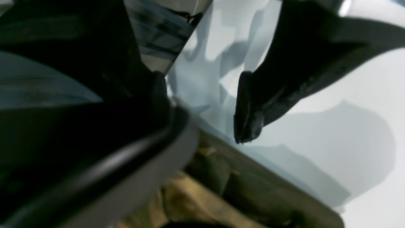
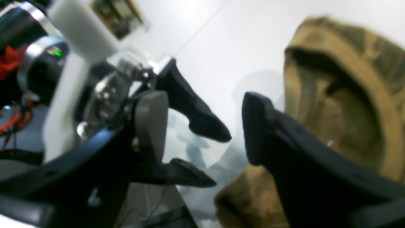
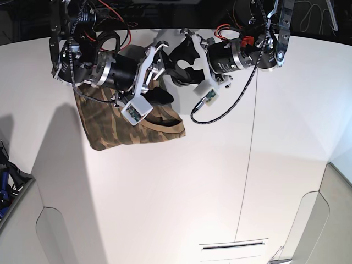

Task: Fold the T-shirt properly
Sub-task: 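Lift the doubled bundle with both grippers and fold it over again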

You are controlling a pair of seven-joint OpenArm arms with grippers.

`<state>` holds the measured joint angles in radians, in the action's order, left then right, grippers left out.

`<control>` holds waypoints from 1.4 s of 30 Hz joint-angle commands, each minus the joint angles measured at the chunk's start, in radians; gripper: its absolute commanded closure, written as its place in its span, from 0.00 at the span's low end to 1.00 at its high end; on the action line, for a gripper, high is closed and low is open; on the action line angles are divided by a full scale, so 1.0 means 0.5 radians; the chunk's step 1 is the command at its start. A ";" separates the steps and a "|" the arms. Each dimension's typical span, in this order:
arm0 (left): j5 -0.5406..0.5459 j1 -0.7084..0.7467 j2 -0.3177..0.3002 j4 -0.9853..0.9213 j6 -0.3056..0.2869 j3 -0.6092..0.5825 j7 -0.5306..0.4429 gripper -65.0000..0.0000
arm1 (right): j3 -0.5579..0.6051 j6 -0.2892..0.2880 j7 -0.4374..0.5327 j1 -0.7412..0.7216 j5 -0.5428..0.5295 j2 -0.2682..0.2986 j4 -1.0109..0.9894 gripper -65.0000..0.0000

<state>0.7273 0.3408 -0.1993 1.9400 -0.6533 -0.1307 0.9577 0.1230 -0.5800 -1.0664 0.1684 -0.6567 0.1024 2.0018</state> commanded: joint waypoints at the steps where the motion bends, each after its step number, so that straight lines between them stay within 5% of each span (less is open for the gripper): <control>1: 0.050 -0.005 -0.001 0.057 -0.036 0.002 -0.022 0.53 | -0.031 -0.006 0.056 -0.027 -0.038 -0.001 0.075 0.43; 3: 0.073 -0.005 -0.001 0.094 -0.049 0.002 -0.023 0.68 | -0.108 -0.006 0.094 -0.026 -0.022 -0.001 0.133 0.51; 7: 0.100 -0.005 0.000 0.214 -0.049 -0.001 -0.024 0.90 | -0.353 0.002 0.219 -0.034 0.114 -0.001 0.166 0.99; 14: 0.064 0.027 0.007 0.230 -0.071 -0.214 -0.105 0.92 | -0.741 0.003 0.330 -0.151 0.252 0.017 0.084 1.00; 19: -0.293 0.002 0.024 0.186 -0.071 -0.486 -0.367 0.92 | -0.793 0.011 0.418 -0.377 0.254 0.038 -0.283 1.00; 23: -0.443 -0.066 0.105 -0.013 -0.069 -0.575 -0.392 0.92 | -0.791 0.008 0.478 -0.625 0.285 0.037 -0.723 1.00; 32: -0.464 -0.258 0.149 -0.442 -0.047 -0.545 -0.405 0.92 | -0.791 -0.007 0.509 -0.982 0.314 0.037 -1.565 1.00; 42: -0.464 -0.423 0.145 -0.754 -0.048 -0.138 -0.434 0.92 | -0.792 -0.022 0.416 -0.858 0.196 0.083 -1.625 1.00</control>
<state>0.5064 0.1432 -0.1268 1.5536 -0.6899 -0.2031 0.7437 -0.2707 -0.5808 -0.8597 -0.2466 -0.5499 0.1310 1.1728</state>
